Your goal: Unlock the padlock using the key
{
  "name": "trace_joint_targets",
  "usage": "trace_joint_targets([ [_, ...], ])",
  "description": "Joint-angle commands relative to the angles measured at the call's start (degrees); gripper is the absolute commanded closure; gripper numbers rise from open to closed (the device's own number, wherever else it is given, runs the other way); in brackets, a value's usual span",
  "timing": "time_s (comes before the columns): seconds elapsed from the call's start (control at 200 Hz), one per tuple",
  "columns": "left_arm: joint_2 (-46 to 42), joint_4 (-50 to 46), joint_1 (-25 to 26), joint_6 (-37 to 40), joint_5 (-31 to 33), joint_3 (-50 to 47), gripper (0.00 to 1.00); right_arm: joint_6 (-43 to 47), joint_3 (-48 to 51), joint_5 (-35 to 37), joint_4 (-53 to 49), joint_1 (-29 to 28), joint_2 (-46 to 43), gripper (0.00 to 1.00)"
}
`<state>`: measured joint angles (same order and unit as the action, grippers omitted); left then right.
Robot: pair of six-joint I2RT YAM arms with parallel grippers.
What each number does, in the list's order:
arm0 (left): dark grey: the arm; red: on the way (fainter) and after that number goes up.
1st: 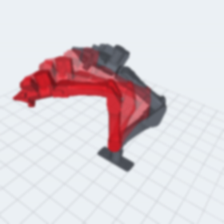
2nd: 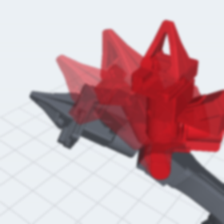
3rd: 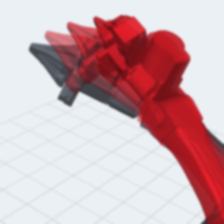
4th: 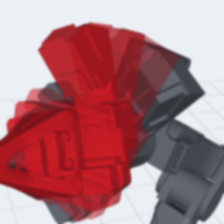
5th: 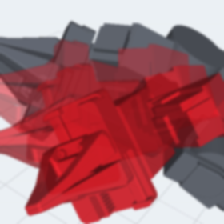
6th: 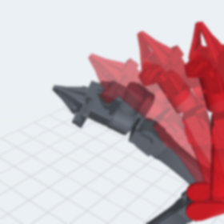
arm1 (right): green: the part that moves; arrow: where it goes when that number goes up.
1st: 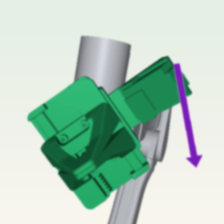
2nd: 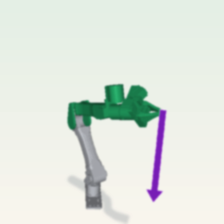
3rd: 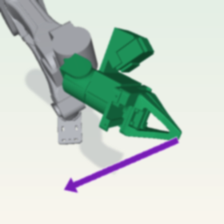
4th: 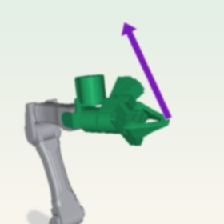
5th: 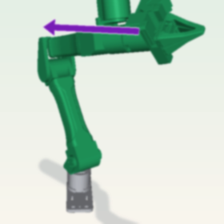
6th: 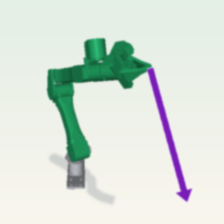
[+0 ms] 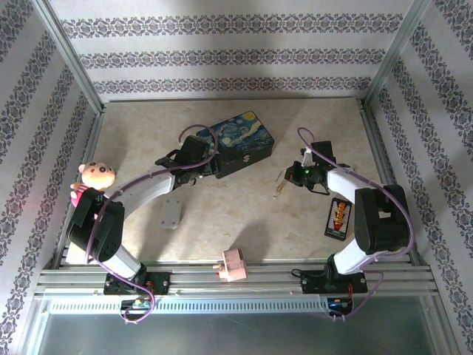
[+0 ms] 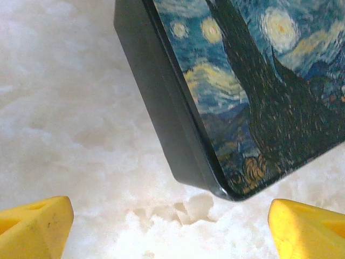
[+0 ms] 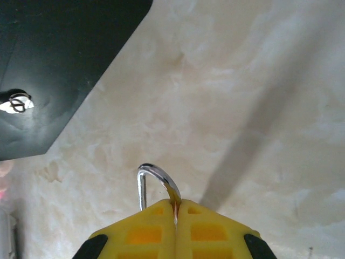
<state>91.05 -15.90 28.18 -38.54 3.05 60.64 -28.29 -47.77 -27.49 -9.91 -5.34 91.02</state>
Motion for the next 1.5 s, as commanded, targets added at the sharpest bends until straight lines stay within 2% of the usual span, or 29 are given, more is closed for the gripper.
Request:
trace_joint_targets([
  [0.0,0.53,-2.57,0.51,0.93,1.36,-0.26,0.06,4.58,-1.86,4.66,-7.05,0.36,0.73,0.97],
  [0.185,1.89,-2.21,0.73,1.34,1.43,0.51,0.06,6.98,-2.73,8.92,-10.88,0.42,0.89,0.93],
  [0.495,4.94,-2.50,1.48,2.96,2.05,2.49,0.06,8.38,-3.56,9.19,-10.55,0.51,3.12,0.93],
  [0.81,8.70,-4.58,2.00,4.98,4.69,4.54,0.07,10.28,-6.70,10.35,-11.96,0.51,5.24,0.81],
  [0.989,4.52,-3.85,2.04,4.01,5.56,1.81,0.07,9.69,-7.11,8.69,-11.10,0.51,1.15,0.76],
  [1.149,0.84,-3.34,2.01,2.94,3.98,1.28,0.06,8.37,-10.01,7.96,-8.60,0.15,-1.58,0.68],
  [1.299,-1.75,0.66,1.98,0.61,1.62,-0.24,0.06,8.34,-14.23,8.52,-2.29,-1.03,0.49,0.57],
  [1.379,-1.52,1.91,1.97,0.23,1.50,0.20,0.05,8.30,-17.53,8.42,1.23,-1.37,3.81,0.45],
  [1.394,-1.37,1.92,1.89,0.22,1.43,0.40,0.04,8.47,-18.48,8.49,1.43,-1.52,4.60,0.37],
  [1.414,-1.10,2.01,1.87,0.22,1.35,0.70,0.04,8.68,-19.65,8.50,1.58,-1.63,5.78,0.34],
  [1.494,0.02,2.74,1.60,0.01,0.60,1.63,0.03,9.26,-26.26,7.31,0.81,-1.84,11.12,0.36],
])
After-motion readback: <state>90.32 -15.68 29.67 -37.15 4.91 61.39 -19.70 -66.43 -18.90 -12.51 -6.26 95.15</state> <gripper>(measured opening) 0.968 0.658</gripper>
